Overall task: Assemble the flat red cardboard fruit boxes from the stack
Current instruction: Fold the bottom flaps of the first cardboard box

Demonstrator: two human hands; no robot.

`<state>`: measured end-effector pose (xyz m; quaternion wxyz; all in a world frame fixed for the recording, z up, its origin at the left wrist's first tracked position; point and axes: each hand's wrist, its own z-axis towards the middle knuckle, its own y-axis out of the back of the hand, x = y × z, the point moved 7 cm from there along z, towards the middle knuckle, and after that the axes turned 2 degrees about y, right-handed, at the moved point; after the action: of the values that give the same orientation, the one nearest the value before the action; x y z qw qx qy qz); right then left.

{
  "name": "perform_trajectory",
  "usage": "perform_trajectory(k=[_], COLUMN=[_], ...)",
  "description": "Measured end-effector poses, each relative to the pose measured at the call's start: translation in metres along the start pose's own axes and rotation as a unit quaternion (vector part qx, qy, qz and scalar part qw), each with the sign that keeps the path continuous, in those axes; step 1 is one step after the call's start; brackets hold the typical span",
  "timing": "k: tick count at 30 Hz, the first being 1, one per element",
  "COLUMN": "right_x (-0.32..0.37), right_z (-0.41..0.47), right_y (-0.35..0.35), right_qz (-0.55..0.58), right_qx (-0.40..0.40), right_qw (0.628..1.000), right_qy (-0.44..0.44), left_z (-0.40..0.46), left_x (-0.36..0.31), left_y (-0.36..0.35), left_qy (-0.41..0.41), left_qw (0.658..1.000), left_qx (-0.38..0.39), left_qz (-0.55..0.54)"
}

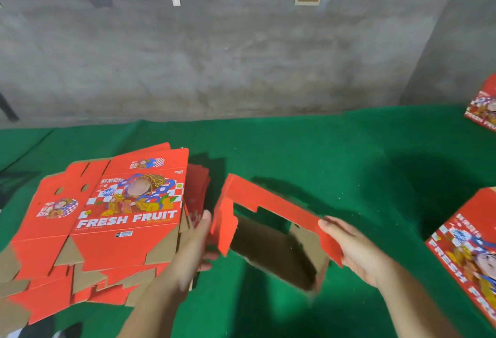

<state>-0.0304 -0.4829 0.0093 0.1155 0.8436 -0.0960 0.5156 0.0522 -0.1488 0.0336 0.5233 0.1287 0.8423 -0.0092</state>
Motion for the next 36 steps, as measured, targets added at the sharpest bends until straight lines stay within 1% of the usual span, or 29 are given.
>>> perform_trajectory(k=[1, 3, 5, 7, 9, 10, 12, 13, 14, 15, 16, 17, 18, 20, 22, 25, 27, 28, 30, 33, 35, 36], right_x=[0.006, 0.019, 0.031, 0.043, 0.051, 0.054, 0.050, 0.047, 0.045, 0.043, 0.042, 0.041, 0.041, 0.039, 0.041, 0.043, 0.047, 0.049, 0.053, 0.054, 0.054, 0.054], right_z=[-0.002, -0.005, -0.008, -0.012, -0.016, -0.018, -0.017, -0.017, -0.015, -0.013, -0.010, -0.007, -0.003, 0.001, 0.000, -0.004, -0.006, -0.005, -0.001, -0.005, -0.016, -0.022], right_y=[-0.003, -0.008, -0.013, -0.021, -0.035, -0.046, -0.066, -0.072, -0.076, -0.078, -0.078, -0.077, -0.075, -0.072, -0.072, -0.076, -0.077, -0.075, -0.071, -0.067, -0.065, -0.064], right_qz=[-0.038, -0.097, -0.142, -0.147, -0.143, -0.137, -0.120, -0.124, -0.137, -0.155, -0.172, -0.184, -0.195, -0.213, -0.227, -0.234, -0.237, -0.245, -0.277, -0.287, -0.297, -0.310], right_qx=[0.017, 0.035, 0.061, 0.077, 0.086, 0.096, 0.099, 0.088, 0.070, 0.050, 0.032, 0.015, -0.003, -0.029, -0.039, -0.026, -0.017, -0.022, -0.035, -0.035, -0.033, -0.028], right_qw=[0.999, 0.994, 0.987, 0.986, 0.986, 0.986, 0.987, 0.988, 0.988, 0.986, 0.983, 0.980, 0.977, 0.970, 0.964, 0.955, 0.948, 0.943, 0.933, 0.935, 0.933, 0.929], right_qy=[0.005, 0.027, 0.031, 0.027, 0.028, 0.030, 0.026, 0.027, 0.032, 0.043, 0.057, 0.074, 0.090, 0.111, 0.136, 0.179, 0.210, 0.223, 0.225, 0.206, 0.202, 0.201], left_z=[-0.003, -0.011, -0.014, -0.019, -0.018, -0.016, -0.019, -0.025, -0.029, -0.029, -0.029, -0.032, -0.038, -0.044, -0.048, -0.046, -0.046, -0.048, -0.052, -0.053, -0.051, -0.050], left_x=[-0.003, -0.005, -0.015, -0.018, -0.024, -0.028, -0.034, -0.035, -0.031, -0.027, -0.022, -0.023, -0.023, -0.023, -0.019, -0.029, -0.035, -0.037, -0.040, -0.030, -0.024, -0.025], left_y=[-0.011, -0.023, -0.035, -0.040, -0.046, -0.052, -0.065, -0.072, -0.075, -0.072, -0.065, -0.060, -0.060, -0.068, -0.070, -0.072, -0.078, -0.081, -0.087, -0.088, -0.082, -0.084], left_qy=[0.005, -0.007, -0.062, -0.117, -0.161, -0.173, -0.207, -0.235, -0.253, -0.262, -0.261, -0.255, -0.244, -0.216, -0.194, -0.171, -0.159, -0.164, -0.188, -0.186, -0.157, -0.142], left_qw=[1.000, 0.995, 0.981, 0.950, 0.936, 0.941, 0.957, 0.958, 0.960, 0.963, 0.965, 0.960, 0.957, 0.962, 0.969, 0.983, 0.981, 0.978, 0.971, 0.967, 0.981, 0.988], left_qx=[-0.007, -0.010, 0.007, 0.042, 0.060, 0.070, 0.095, 0.112, 0.105, 0.058, -0.025, -0.100, -0.146, -0.164, -0.150, -0.041, 0.025, 0.040, 0.036, 0.015, 0.006, 0.016], left_qz=[-0.011, -0.098, -0.184, -0.286, -0.308, -0.281, -0.179, -0.119, -0.062, -0.013, 0.024, 0.050, 0.057, 0.039, 0.024, 0.060, 0.108, 0.122, 0.143, 0.174, 0.114, 0.058])
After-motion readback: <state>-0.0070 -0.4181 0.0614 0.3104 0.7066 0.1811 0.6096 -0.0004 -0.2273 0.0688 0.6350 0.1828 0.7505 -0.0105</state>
